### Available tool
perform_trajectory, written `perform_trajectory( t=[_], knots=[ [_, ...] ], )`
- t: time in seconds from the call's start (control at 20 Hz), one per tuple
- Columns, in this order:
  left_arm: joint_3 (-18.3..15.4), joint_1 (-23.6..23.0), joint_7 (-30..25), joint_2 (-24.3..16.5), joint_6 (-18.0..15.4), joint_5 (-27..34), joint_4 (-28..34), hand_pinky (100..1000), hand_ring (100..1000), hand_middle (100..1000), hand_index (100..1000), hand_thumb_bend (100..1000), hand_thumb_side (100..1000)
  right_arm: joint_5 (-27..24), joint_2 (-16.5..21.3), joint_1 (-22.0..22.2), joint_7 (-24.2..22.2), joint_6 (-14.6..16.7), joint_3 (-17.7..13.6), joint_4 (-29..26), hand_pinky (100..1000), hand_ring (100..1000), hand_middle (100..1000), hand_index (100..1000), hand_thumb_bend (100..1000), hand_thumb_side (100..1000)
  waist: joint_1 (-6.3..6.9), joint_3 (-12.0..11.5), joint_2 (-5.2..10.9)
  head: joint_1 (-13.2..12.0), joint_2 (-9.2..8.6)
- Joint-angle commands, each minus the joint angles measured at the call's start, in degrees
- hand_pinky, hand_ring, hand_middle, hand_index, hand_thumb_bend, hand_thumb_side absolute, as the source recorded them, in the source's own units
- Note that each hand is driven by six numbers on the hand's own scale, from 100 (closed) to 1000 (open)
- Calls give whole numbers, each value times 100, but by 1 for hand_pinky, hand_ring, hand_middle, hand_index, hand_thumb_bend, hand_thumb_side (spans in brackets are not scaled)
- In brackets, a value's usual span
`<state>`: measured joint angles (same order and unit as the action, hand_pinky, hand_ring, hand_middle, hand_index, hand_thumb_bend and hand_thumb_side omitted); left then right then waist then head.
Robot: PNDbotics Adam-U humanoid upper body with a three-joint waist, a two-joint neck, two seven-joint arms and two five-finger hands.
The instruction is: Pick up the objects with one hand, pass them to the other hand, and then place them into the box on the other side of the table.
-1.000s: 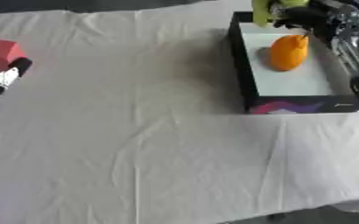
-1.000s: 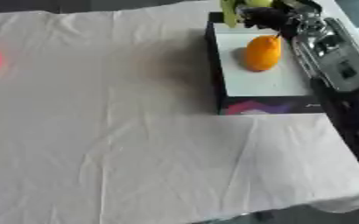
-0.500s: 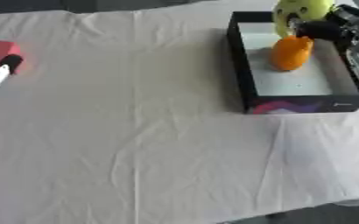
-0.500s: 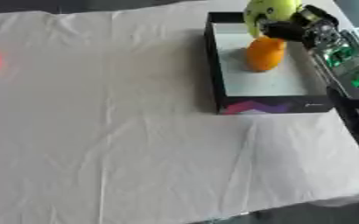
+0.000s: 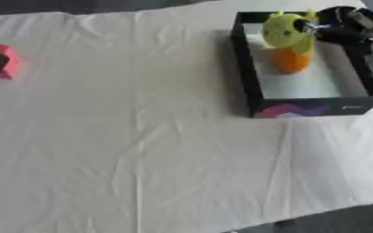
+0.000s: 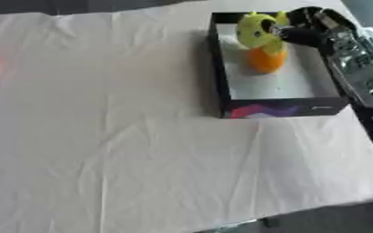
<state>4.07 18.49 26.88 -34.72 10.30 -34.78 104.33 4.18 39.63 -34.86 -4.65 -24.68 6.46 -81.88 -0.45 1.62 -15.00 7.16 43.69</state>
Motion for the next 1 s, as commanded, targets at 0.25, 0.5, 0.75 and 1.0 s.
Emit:
perform_trajectory(
  t=[0.25, 0.5, 0.75, 1.0],
  knots=[
    [-87, 11, 21, -182, 9, 1, 85, 754, 721, 646, 814, 759, 364, 109, 232, -86, 88, 302, -220, -132, 944, 900, 852, 939, 553, 611, 48, 6, 202, -13, -147],
    [-90, 16, 24, -192, 6, -17, 86, 753, 721, 646, 814, 756, 361, 20, 223, -98, 199, 334, -266, -152, 942, 894, 847, 932, 527, 607, 41, 5, 214, -46, -179],
    [-163, 3, 74, -213, 51, -6, 91, 756, 721, 645, 813, 744, 353, -593, 145, -193, 661, 270, -358, -358, 952, 886, 838, 911, 277, 684, 59, -8, 220, -298, -173],
    [-267, 47, -13, -312, 173, 77, 36, 758, 720, 643, 813, 721, 359, -1256, 37, -322, 1160, 366, -351, -600, 963, 886, 840, 916, 159, 733, 89, -37, 217, -755, -200]
  ],
)
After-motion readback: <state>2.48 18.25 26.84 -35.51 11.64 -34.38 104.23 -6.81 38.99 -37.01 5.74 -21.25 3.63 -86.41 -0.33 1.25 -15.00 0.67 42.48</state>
